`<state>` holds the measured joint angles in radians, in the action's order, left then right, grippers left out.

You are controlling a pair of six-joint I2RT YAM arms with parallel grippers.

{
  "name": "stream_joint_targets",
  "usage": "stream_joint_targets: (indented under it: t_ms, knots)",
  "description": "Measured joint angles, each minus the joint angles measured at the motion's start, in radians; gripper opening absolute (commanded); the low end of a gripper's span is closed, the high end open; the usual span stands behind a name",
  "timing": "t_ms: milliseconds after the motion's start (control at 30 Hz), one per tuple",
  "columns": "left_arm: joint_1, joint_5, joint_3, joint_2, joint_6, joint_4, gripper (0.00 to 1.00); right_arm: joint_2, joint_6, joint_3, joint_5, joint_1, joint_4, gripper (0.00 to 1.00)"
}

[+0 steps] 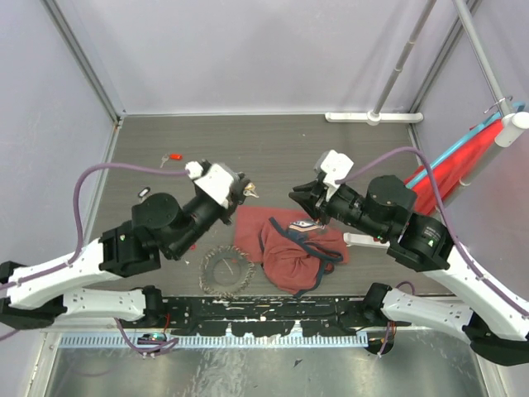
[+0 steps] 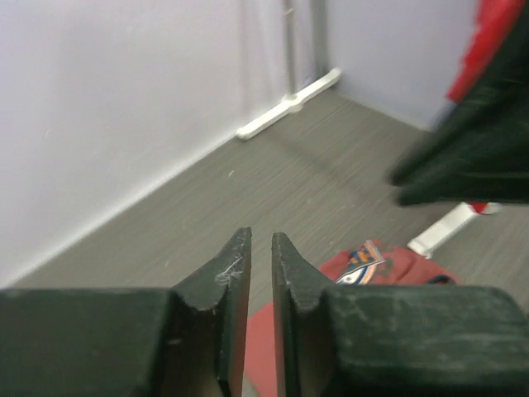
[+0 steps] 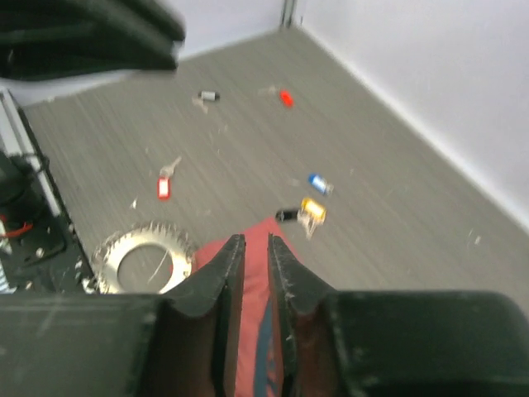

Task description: Put the keys on the keyring

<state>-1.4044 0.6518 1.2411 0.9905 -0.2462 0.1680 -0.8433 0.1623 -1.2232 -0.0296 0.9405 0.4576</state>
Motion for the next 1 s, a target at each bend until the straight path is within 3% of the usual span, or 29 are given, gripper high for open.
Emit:
stream_joint_targets:
  t_ms: [300, 633, 800, 1000]
  knots:
    - [0.409, -0.184, -0.035, -0.026, 0.314, 0.246, 0.54, -0.126, -0.201, 0.073, 0.0, 0.0, 0.103, 0.31]
    - [0.826, -0.431, -0.091, -0.039, 0.484, 0.423, 0.62, -0.434, -0.318, 0.116, -0.137, 0.0, 0.045, 0.29]
    - [0.895, -0.473, -0.146, -0.095, 0.496, 0.452, 0.63, -0.559, -0.425, 0.116, -0.121, 0.024, -0.003, 0.29]
    - [0.898, -0.459, -0.189, -0.127, 0.481, 0.465, 0.63, -0.614, -0.681, 0.122, 0.051, 0.113, -0.105, 0.3]
